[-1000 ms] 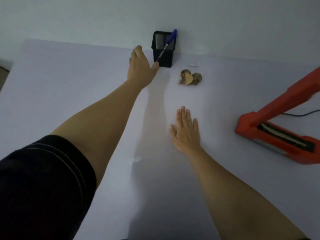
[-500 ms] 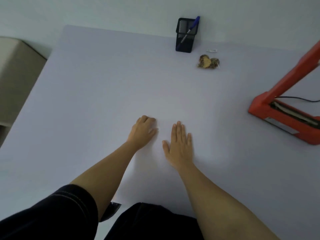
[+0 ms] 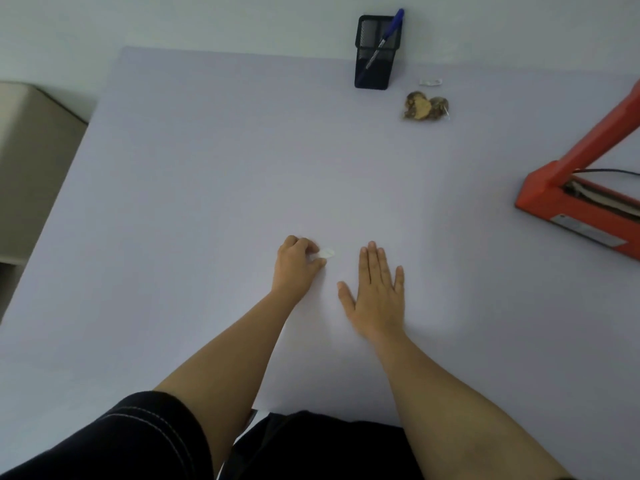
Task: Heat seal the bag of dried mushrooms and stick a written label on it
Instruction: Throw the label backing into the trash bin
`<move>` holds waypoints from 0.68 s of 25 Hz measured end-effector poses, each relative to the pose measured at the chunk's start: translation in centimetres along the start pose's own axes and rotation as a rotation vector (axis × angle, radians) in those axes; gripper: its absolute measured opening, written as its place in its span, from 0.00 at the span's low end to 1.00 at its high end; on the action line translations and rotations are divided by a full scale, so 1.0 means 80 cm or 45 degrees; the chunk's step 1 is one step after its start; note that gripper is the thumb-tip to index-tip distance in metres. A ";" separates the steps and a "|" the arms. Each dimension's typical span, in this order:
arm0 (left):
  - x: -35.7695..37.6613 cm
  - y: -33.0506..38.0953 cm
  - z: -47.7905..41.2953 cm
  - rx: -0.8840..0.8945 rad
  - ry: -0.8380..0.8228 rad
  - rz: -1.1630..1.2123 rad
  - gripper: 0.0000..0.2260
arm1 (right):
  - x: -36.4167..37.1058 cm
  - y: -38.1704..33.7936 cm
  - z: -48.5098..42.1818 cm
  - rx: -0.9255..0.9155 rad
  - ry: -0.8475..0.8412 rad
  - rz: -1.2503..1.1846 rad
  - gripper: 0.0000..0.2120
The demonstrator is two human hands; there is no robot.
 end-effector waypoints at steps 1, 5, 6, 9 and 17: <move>0.001 0.000 -0.001 -0.001 -0.010 -0.002 0.11 | 0.000 0.001 0.000 -0.001 0.013 0.001 0.35; 0.000 -0.001 -0.007 -0.002 -0.065 -0.027 0.07 | 0.001 0.000 0.000 -0.016 0.029 0.005 0.36; 0.000 0.000 -0.008 0.000 -0.077 -0.044 0.04 | 0.002 -0.001 0.000 -0.014 0.033 -0.002 0.36; 0.001 -0.001 -0.004 0.001 -0.089 -0.059 0.03 | 0.004 -0.002 -0.001 -0.020 0.025 0.014 0.36; -0.038 -0.087 0.092 -0.348 0.332 0.416 0.08 | -0.002 -0.031 0.009 -0.193 0.036 0.012 0.32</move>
Point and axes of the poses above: each hand's wrist, its own z-axis away from the middle knuckle, its own x-axis out of the palm, y = z × x, the point moved 7 cm from there along -z, towards the middle knuckle, and after that the axes turned 8 degrees about -z, right-handed, at the moved point
